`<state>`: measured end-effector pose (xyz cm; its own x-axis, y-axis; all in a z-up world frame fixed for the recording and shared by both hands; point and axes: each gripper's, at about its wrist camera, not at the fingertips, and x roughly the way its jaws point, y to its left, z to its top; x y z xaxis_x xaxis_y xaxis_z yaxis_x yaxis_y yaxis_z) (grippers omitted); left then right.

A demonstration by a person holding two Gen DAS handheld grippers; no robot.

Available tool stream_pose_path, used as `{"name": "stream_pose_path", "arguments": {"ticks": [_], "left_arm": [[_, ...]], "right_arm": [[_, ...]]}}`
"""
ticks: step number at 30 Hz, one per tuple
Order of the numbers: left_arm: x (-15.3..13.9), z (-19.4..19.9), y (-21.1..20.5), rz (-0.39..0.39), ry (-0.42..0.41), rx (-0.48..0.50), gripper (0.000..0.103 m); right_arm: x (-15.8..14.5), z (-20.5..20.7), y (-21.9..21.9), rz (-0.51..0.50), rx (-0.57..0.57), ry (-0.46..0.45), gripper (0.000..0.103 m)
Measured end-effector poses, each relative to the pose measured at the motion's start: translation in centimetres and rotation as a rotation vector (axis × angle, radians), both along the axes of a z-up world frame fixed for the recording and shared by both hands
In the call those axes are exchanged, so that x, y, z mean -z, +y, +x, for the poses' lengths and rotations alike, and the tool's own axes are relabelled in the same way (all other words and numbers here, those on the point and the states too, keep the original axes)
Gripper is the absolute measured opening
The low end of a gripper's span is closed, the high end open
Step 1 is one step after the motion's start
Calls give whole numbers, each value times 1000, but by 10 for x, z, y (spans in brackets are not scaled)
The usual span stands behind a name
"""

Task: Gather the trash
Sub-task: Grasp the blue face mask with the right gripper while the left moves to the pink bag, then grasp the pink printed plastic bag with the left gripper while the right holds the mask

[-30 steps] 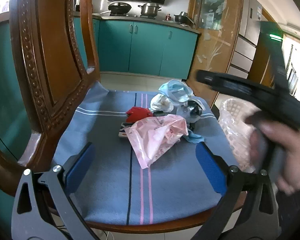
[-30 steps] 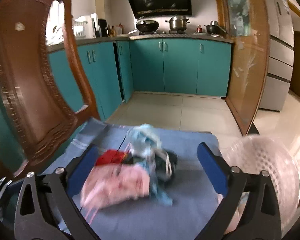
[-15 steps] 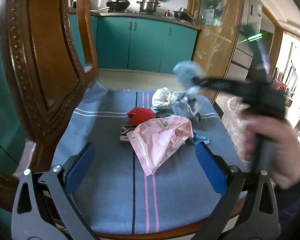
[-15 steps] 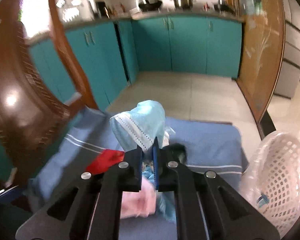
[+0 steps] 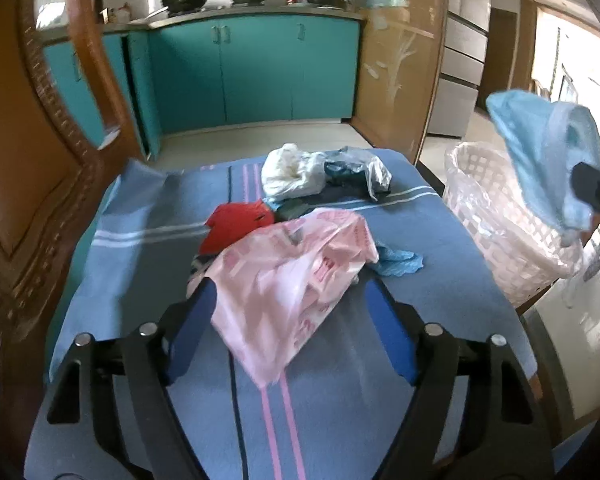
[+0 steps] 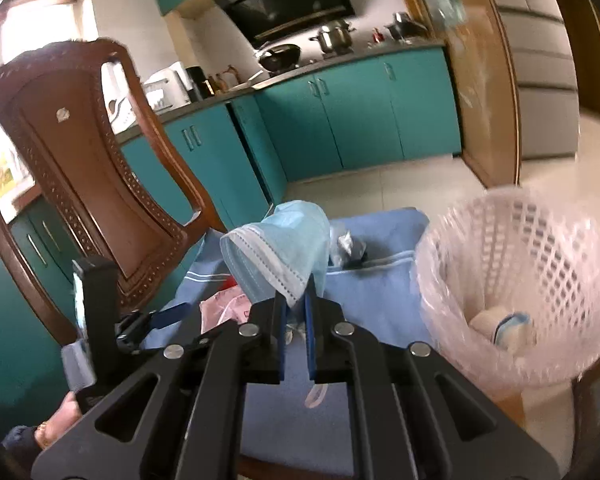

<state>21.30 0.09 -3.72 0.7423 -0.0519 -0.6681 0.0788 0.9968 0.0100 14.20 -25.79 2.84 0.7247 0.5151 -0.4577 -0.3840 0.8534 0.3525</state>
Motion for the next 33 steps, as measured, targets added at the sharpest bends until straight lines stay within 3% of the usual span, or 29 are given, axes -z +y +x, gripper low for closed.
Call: {"name": "stream_pose_path", "arguments": {"ticks": [2,4,7,11,15,18,23,33], "left_arm": [[4,8,-4,21,4,13,66],[16,18,-2,12,65,28,29],[15,16,5,-34,77,24,12],[-11,-4,14,-78,30,32,11],[-57,-53,45,-185,-86,-35,11],[-76,-82,59,-200,-157,-94,11],[-77,-96,65,-181,-178,-145,11],[-67,-88,47,-165,-142,-106,11]], "right_arm": [[-7,-5,-2,-6,13,-34,8],[-9,-8,-2,-9,10,-47,8],[-9,-11,0,-23,7,-60,8],[-12,-14,-1,-56,16,-86,8],[-14,-21,3,-79,13,-94,8],[-13,-27,10,-111,1,-96,8],[-14,-38,20,-142,-6,-112,8],[-7,-34,31,-175,-11,-92,8]]}}
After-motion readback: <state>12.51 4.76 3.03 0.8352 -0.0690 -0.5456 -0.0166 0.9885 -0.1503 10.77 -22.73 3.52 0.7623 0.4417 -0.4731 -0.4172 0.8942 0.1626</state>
